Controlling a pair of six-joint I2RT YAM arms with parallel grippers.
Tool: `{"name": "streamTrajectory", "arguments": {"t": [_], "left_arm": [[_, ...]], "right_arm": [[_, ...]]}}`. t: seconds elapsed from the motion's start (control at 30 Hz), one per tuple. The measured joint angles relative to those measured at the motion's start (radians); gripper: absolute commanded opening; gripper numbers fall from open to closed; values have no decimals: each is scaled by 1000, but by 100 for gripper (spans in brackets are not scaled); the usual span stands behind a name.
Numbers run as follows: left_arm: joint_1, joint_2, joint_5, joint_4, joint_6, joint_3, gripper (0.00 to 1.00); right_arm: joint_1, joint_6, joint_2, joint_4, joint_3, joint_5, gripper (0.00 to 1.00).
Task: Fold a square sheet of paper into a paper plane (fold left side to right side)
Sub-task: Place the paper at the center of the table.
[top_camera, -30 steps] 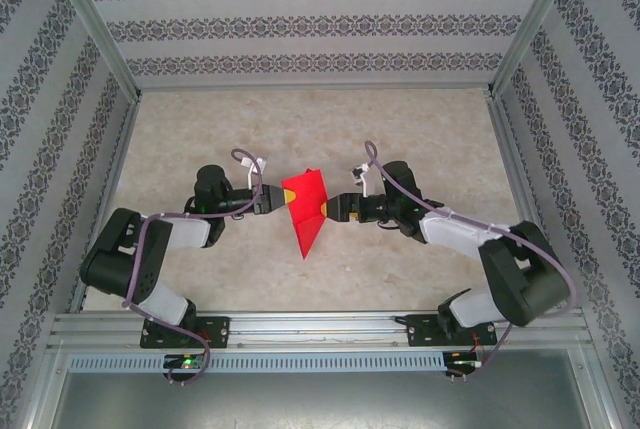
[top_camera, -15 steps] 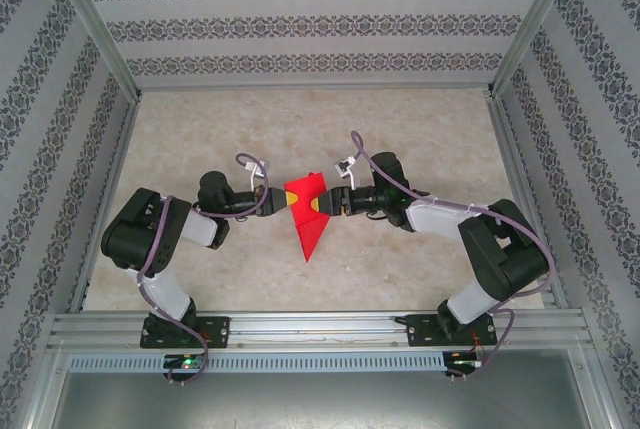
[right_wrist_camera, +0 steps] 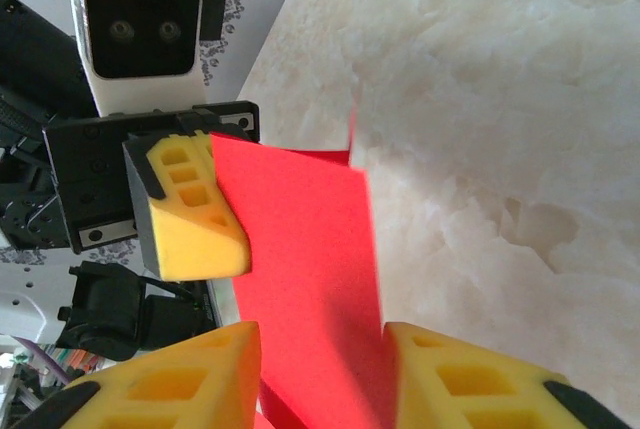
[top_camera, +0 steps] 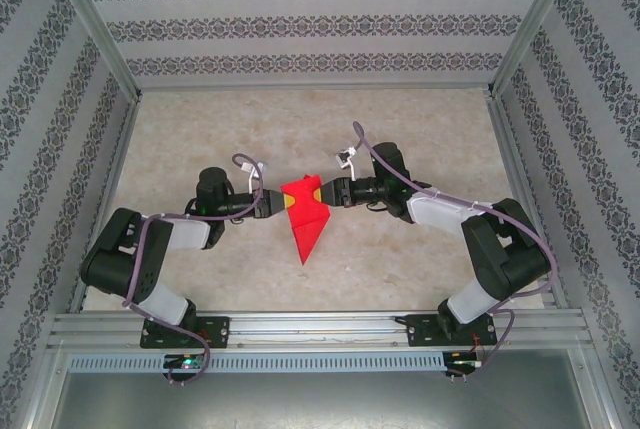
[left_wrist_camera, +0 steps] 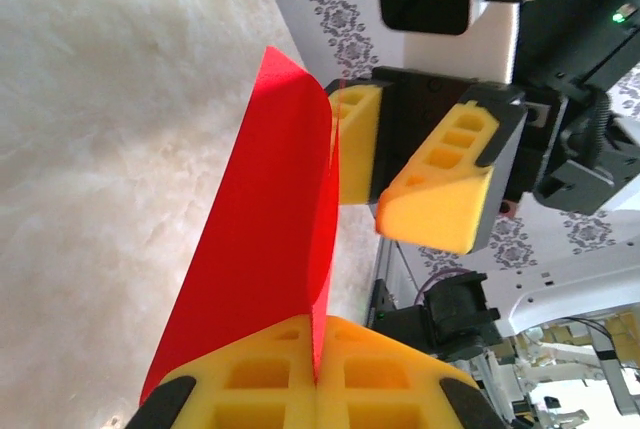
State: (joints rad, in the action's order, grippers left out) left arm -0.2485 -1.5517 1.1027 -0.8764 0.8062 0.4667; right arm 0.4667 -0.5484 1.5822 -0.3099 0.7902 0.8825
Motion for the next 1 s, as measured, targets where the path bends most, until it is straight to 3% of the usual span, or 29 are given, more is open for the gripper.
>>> {"name": "streamTrajectory", "arguments": {"t": [0.37, 0.53, 0.63, 0.83, 1.0], "left_arm": [[-6, 16, -32, 167, -95, 3, 0], [-6, 16, -35, 174, -100, 3, 0], [-6, 16, -35, 175, -102, 3, 12], [-6, 62, -98, 297, -176, 6, 41], [-6, 216, -247, 559, -303, 45, 42]], "right_arm": [[0, 6, 25, 36, 47, -7, 23], [2, 8, 61, 59, 59, -31, 11], [3, 13, 77, 78, 65, -47, 0], [3, 19, 80, 148, 82, -79, 0], [2, 10, 89, 235, 109, -102, 0]]}}
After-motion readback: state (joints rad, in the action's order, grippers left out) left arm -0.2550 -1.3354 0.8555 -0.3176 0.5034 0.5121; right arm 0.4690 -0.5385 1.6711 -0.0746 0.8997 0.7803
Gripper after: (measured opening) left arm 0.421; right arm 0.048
